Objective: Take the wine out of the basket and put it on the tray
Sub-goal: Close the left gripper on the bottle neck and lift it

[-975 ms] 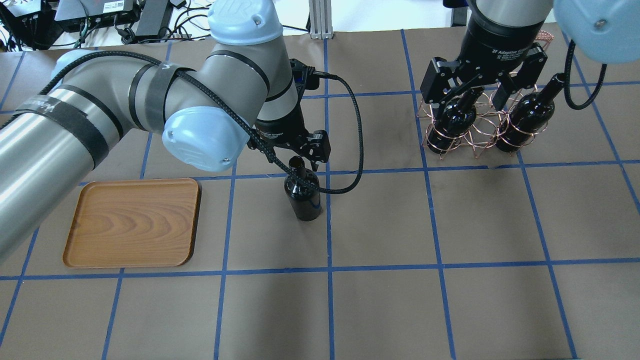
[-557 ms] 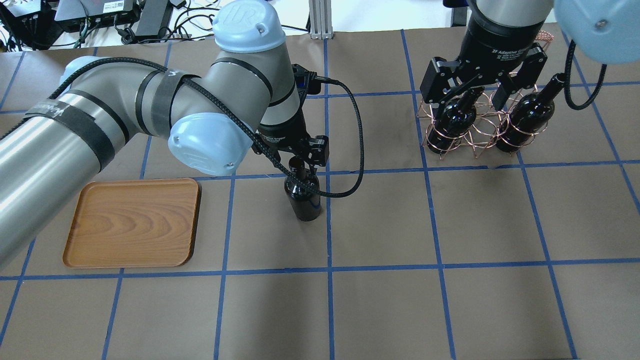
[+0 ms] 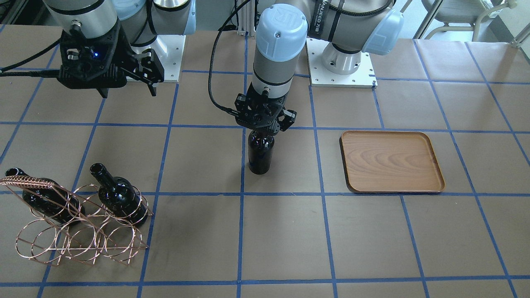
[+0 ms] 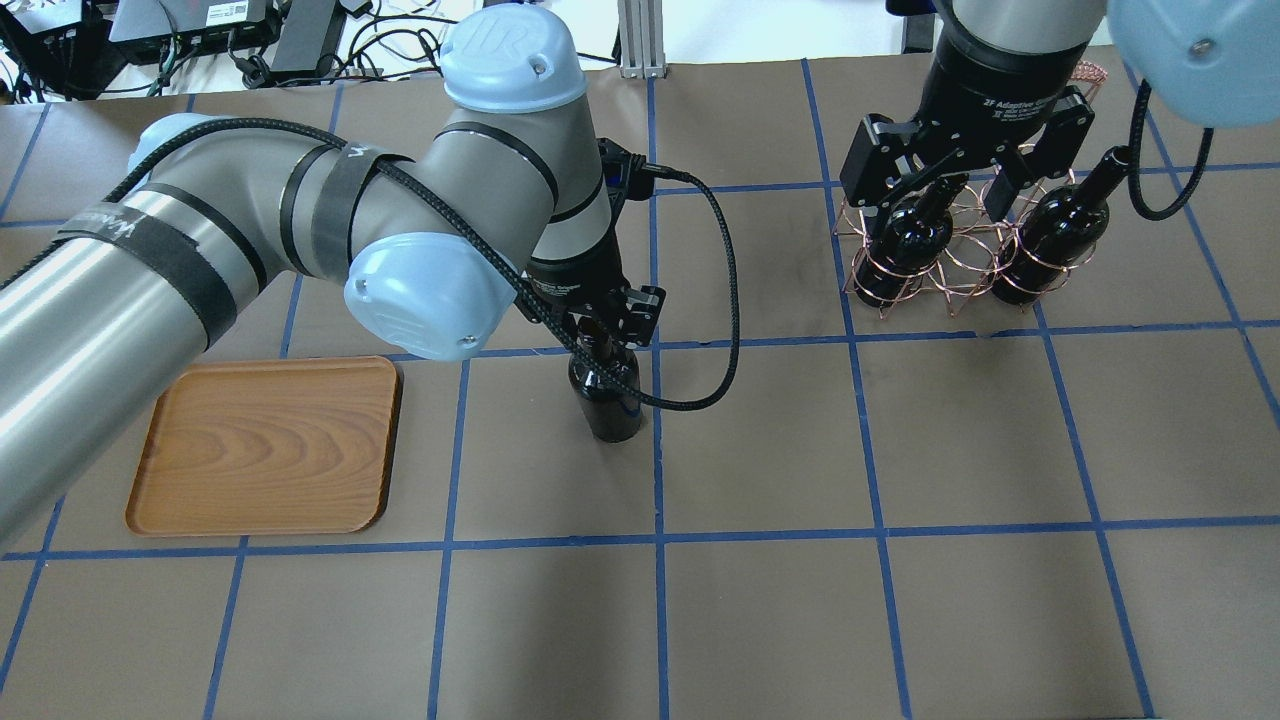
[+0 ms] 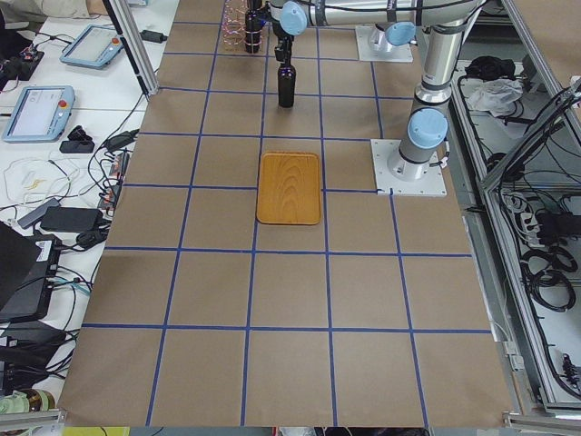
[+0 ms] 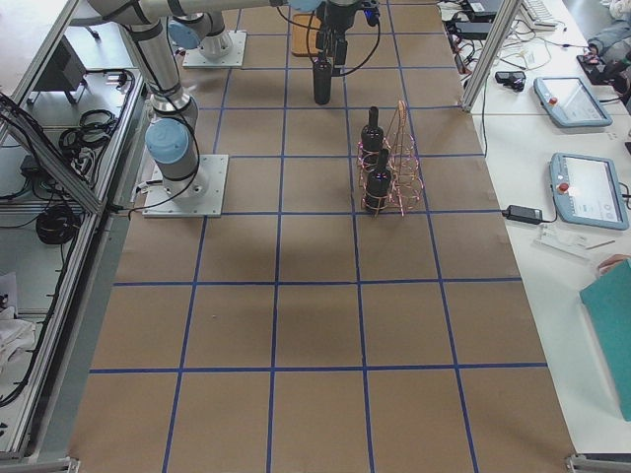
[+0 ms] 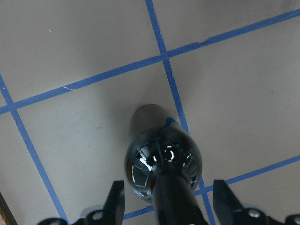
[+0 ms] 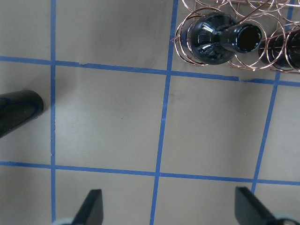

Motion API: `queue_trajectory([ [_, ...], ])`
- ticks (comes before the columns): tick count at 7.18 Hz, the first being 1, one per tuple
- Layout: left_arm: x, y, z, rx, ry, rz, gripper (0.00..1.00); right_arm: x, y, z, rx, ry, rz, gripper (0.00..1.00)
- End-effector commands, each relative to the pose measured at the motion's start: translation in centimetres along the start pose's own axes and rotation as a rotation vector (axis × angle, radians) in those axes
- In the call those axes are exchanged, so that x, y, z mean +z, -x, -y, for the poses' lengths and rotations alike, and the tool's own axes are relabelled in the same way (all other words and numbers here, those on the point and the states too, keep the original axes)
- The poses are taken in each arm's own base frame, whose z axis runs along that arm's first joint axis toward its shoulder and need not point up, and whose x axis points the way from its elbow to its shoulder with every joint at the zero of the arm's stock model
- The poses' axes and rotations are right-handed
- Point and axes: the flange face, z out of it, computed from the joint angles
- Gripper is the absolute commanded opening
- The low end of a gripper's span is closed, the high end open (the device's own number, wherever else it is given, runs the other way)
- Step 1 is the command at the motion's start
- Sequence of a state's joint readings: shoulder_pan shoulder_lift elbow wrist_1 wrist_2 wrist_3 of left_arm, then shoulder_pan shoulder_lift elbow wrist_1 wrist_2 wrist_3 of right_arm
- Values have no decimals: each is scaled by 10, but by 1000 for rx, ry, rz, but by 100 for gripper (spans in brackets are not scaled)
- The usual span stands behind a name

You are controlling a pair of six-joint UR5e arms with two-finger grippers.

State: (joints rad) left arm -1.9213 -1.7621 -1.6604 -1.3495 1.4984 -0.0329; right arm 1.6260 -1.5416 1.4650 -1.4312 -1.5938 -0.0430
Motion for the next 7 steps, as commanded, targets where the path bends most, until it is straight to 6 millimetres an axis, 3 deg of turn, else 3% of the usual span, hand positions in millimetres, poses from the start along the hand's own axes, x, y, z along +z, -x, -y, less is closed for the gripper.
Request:
queue_trajectory([
  [1,0,-4,-1,8,1,1,2,0,0,0,0,0,0,100],
  [2,-1,-4,0,8,-2,-1,0,0,0,0,0,0,0,100],
  [4,-23,8,-5,25,-15,13,0,0,0,0,2,0,0,100],
  [5,-49,30,-4,5,-15,51,0,0,0,0,2,0,-2,100],
  [7,-91,101,-7,57,-21,157,0,-1,0,-1,2,-1,-2,100],
])
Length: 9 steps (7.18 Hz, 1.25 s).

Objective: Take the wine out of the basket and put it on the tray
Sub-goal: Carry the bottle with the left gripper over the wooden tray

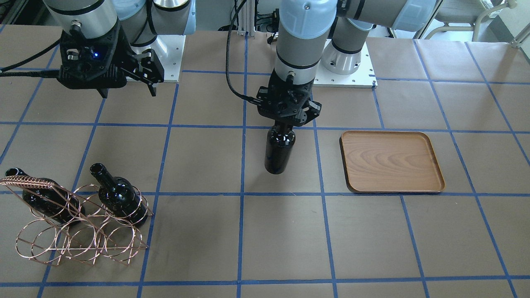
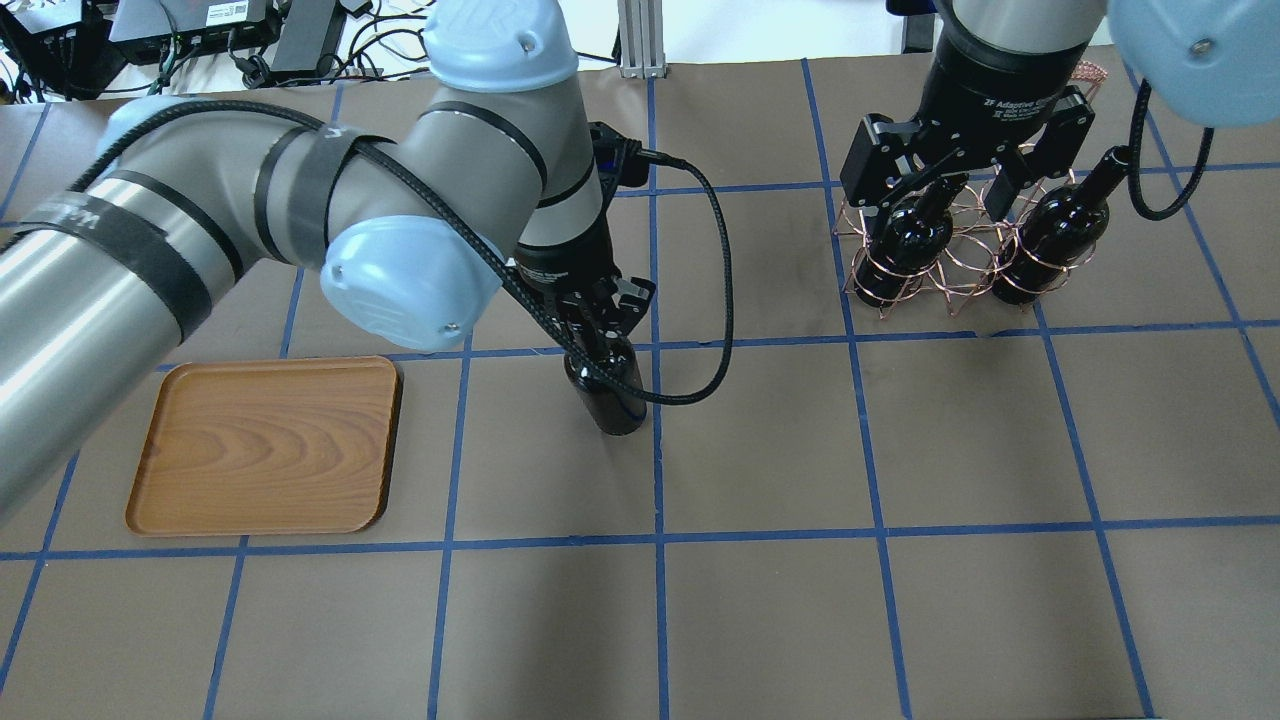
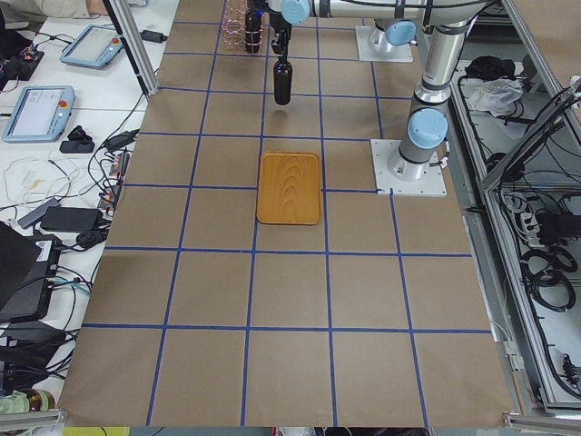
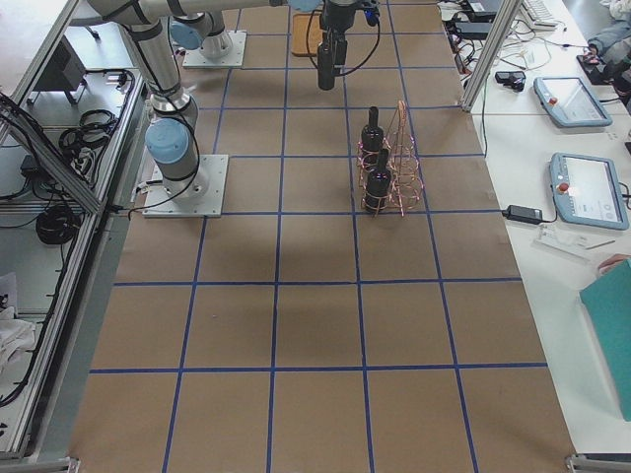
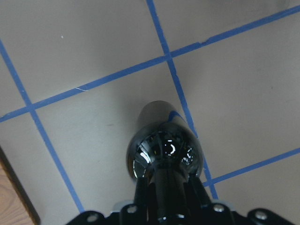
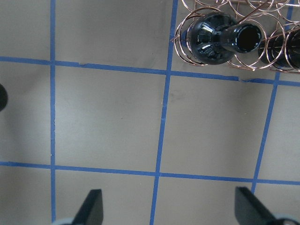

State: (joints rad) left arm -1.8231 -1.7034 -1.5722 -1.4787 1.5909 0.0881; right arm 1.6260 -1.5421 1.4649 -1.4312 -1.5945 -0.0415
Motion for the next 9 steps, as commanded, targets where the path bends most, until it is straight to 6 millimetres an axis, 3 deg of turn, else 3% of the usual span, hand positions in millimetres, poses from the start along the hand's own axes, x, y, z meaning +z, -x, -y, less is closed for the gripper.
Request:
queue_trajectory([
  [1,-31,86,-13,2,2,86,0,0,1,-1,-1,-1,-1,100],
  [3,-44,181,-35,-50,-9,83,0,0,0,0,0,0,1,100],
  [5,-30,264,-70,-57,48,39,0,0,0,0,0,0,1,100],
  [7,17,314,-103,-45,95,-10,0,0,0,0,2,0,1,100],
  [9,28,337,-117,-72,98,-39,0,0,0,0,2,0,2,100],
])
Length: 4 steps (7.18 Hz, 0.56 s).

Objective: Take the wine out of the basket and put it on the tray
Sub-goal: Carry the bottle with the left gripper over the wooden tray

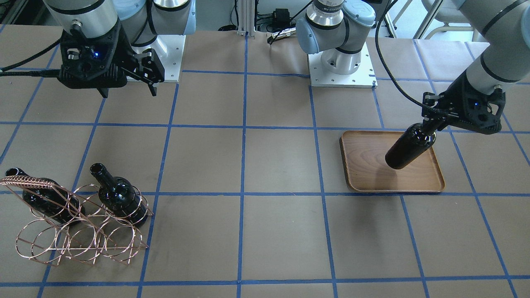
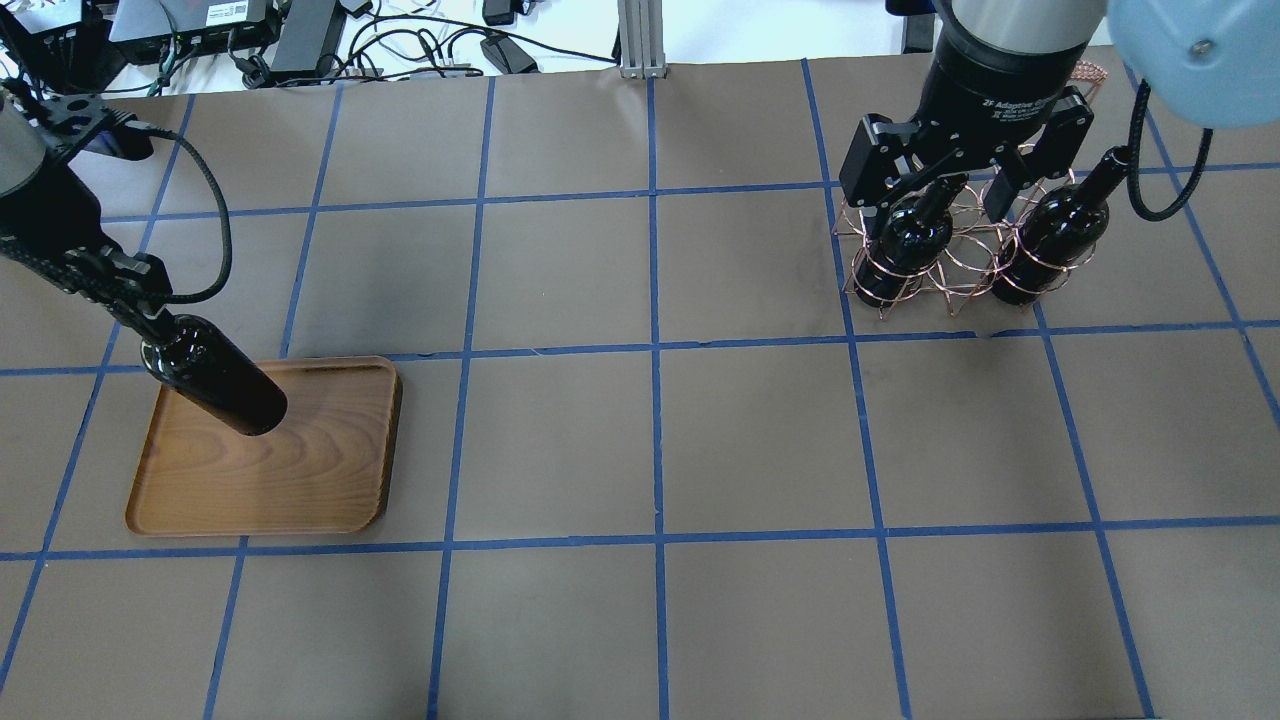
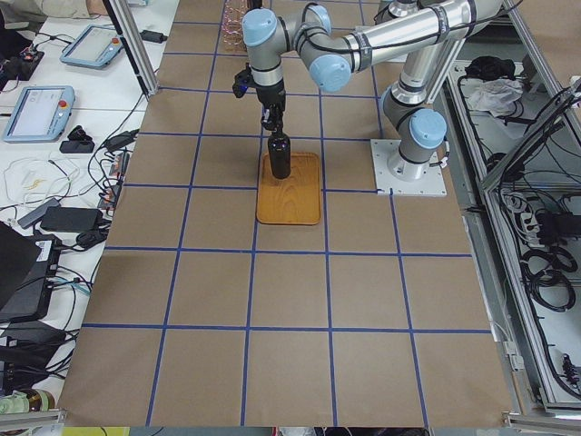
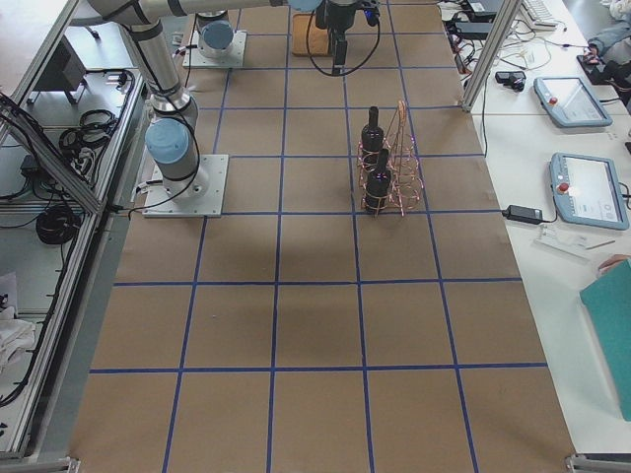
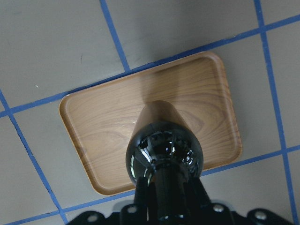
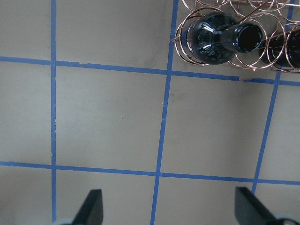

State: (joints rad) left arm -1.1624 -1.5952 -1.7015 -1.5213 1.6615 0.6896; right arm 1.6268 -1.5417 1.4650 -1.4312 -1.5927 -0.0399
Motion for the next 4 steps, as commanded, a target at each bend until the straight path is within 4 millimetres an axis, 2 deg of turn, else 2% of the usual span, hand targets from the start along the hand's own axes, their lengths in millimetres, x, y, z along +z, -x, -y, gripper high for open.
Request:
queue_trajectory([
  [1,15,16,-4,-16,0,-50,0,0,0,0,-1,0,0,100],
  [4,28,18,-2,-9,28,-62,0,0,0,0,-1,0,-1,100],
])
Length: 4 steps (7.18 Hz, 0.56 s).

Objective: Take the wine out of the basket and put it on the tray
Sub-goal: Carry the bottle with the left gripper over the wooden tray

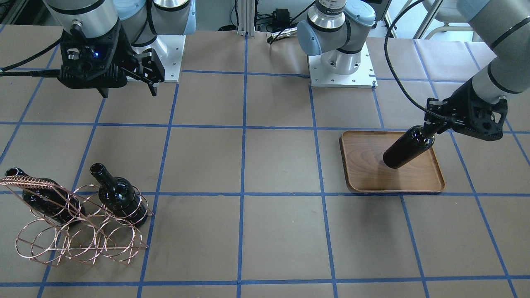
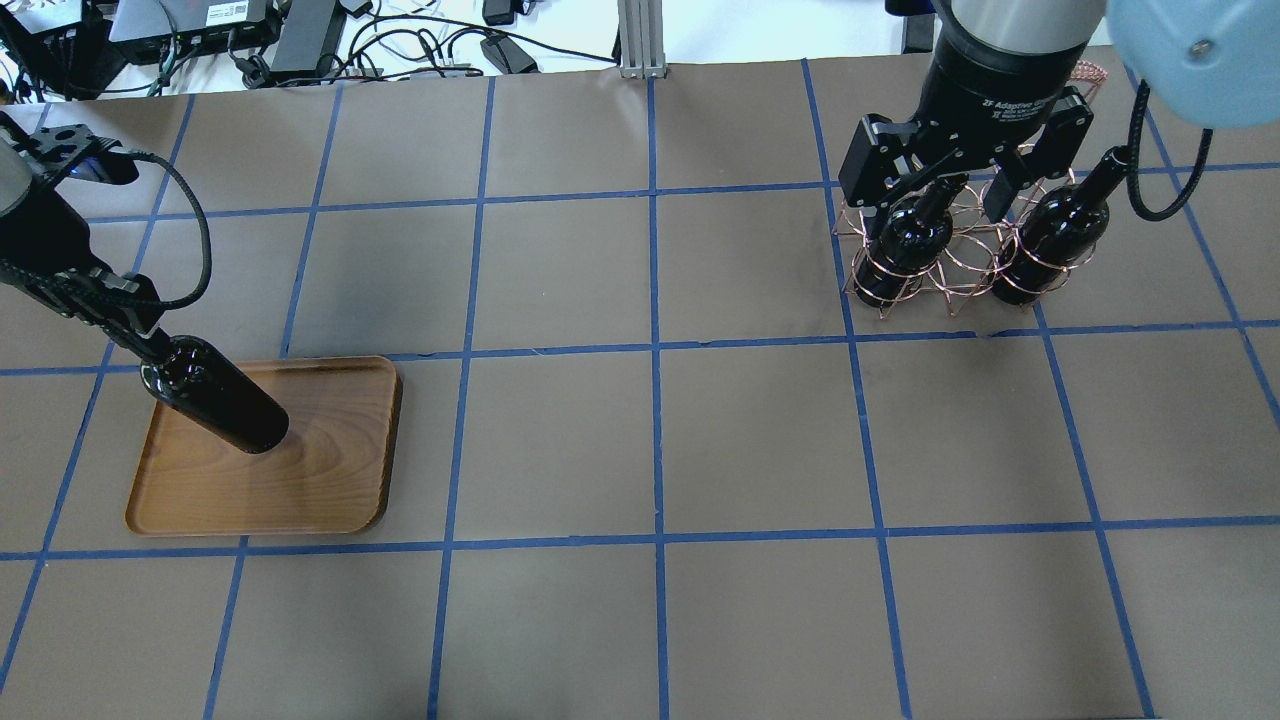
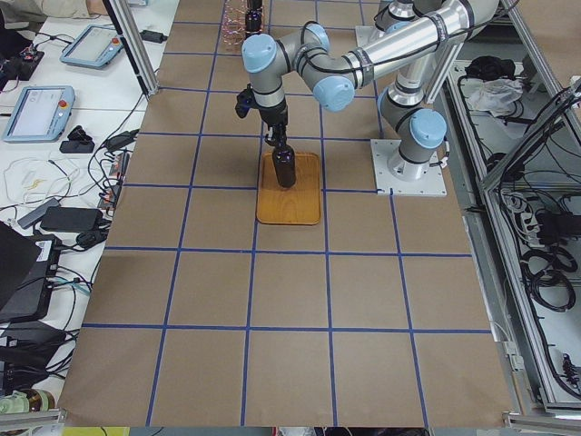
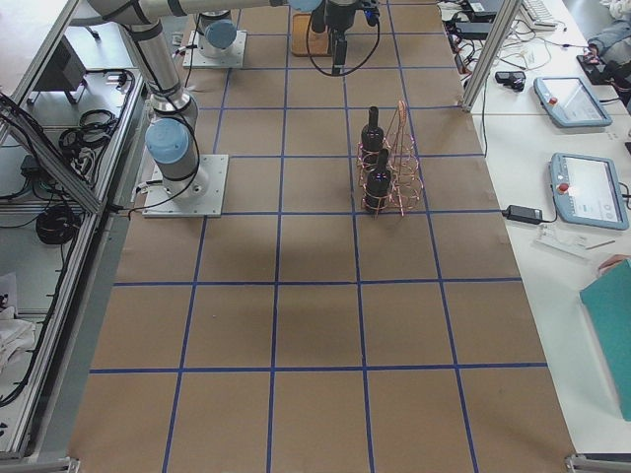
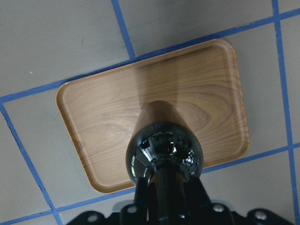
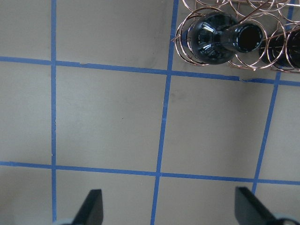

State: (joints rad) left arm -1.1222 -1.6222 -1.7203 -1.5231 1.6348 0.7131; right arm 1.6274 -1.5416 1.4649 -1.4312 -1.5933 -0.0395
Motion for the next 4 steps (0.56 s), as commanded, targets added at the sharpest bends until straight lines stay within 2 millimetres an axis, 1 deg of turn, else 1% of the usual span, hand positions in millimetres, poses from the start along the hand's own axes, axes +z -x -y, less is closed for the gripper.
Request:
queue_trajectory([
  [1,10,-1,-1,2,12,-8,0,0,0,0,1,0,-1,100],
  [4,20,4,4,2,31,-19,0,0,0,0,0,0,-1,100],
])
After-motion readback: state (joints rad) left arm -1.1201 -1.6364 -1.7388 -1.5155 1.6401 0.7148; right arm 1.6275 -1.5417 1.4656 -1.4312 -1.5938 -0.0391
